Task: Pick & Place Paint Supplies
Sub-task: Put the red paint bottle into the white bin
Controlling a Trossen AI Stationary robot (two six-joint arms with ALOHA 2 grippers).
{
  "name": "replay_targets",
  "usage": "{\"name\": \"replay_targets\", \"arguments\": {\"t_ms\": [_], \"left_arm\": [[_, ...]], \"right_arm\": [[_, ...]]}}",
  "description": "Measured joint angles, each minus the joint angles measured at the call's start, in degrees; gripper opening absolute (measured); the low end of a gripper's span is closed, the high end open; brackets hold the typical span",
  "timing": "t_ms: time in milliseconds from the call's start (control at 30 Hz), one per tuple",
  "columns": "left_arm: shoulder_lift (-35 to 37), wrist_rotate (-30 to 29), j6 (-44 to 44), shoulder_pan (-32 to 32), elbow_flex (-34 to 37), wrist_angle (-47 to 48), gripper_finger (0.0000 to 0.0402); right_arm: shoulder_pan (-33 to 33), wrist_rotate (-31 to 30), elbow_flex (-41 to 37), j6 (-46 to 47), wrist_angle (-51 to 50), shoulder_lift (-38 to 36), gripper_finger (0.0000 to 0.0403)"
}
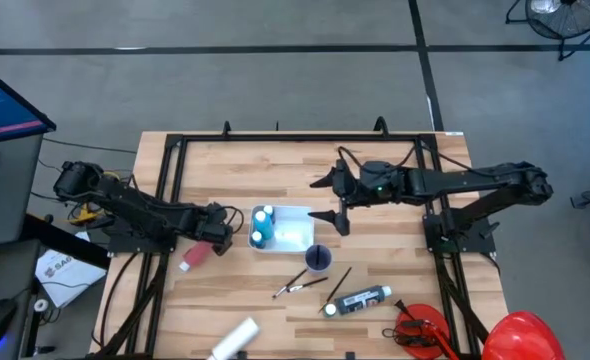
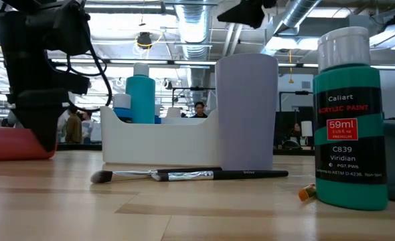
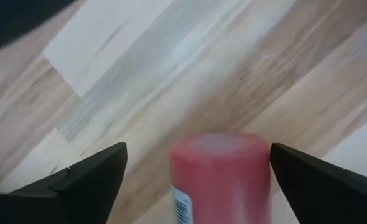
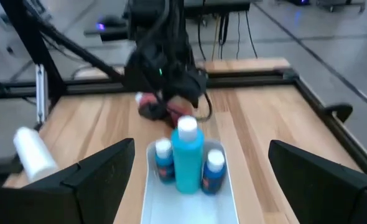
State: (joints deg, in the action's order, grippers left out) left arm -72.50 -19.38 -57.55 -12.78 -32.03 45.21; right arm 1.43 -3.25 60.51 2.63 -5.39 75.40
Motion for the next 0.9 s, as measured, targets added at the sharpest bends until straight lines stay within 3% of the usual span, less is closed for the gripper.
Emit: {"name": "replay_targets", "arguments": {"t_ms": [400,567,900], "left_arm": [[0.27,-4.14,5.14,0.0,-0.81,-0.52,0.0397],[3.29,-1.68,3.61,0.0,-1.18,0.13,0.0399],[15.82,4.4,-0.97,-1.2,-1.02,7.32,0.0398]], "right_arm": [[-0.11,0.0,-0.05,0.0,2.28,2.55,0.0363],[-0.09,0.01,-0.09,0.0,3.49,2.32,0.0363],[0.04,0.16,-0.07,0.0,3.72,2.31,0.0363]]}}
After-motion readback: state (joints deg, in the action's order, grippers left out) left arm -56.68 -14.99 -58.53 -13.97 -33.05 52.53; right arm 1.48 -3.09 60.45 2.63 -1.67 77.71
